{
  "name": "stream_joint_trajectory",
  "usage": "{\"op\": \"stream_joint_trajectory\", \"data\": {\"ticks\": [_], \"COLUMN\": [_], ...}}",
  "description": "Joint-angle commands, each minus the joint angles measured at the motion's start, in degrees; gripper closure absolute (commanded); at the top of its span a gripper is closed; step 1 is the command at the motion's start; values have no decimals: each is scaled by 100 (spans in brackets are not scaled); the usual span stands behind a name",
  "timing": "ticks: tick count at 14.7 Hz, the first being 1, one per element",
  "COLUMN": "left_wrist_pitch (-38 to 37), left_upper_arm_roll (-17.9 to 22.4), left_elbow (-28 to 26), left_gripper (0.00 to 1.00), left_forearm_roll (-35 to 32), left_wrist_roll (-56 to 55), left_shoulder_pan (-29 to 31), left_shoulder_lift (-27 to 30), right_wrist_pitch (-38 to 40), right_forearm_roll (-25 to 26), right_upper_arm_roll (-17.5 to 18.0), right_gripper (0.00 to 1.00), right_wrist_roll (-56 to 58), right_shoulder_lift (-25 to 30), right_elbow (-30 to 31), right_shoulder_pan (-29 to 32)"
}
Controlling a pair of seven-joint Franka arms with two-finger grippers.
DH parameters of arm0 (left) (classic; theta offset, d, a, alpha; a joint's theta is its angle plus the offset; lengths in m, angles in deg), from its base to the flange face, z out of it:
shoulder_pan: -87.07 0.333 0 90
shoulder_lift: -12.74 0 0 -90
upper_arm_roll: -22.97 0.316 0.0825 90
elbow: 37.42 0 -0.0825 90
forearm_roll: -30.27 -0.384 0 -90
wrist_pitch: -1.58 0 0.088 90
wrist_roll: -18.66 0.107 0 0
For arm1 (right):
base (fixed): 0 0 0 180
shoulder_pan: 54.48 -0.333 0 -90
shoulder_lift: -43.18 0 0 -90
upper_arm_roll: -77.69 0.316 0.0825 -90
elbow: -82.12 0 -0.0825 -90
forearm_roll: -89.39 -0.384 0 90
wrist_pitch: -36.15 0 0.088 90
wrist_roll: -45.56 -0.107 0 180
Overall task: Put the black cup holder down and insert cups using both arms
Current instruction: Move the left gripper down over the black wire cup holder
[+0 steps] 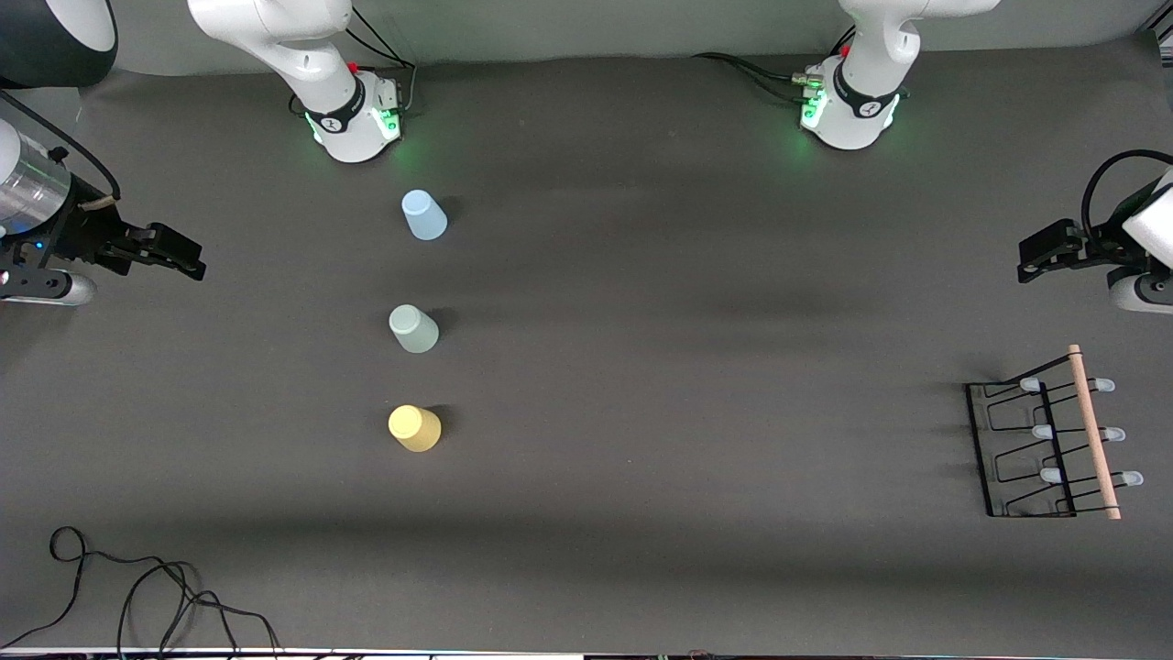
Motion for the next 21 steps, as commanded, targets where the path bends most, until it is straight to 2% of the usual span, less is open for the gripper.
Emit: {"op": "stream_joint_trajectory", "data": {"ticks": [1,7,11,15,21], "left_wrist_pitch": [-26,18,263,598,862], "left_upper_arm_roll": [51,51,42,51,25], "left_elbow": [7,16,183,498,551], "left_gripper": [0,0,0,0,0], "left_forearm_roll": [31,23,-118,-197,-13], "left_wrist_roll": [-32,-6,38,47,513], "left_shoulder_pan": [-32,213,573,679,1242], "left_shoulder_lift": [21,-75,-540,-1208,-2007], "right_wrist_pitch": [75,75,66,75,75], "right_forearm_roll": [16,7,7,-2,-11], "right_upper_arm_roll": [25,34,34,42,51], "right_gripper": [0,0,0,0,0], "right_wrist_roll": [67,110,101,101,66], "right_shoulder_lift": [-66,-92,-92,-83,-83], "right_elbow": [-139,-165,-156,-156,-147], "right_shoulder_pan": [47,56,56,56,47]}}
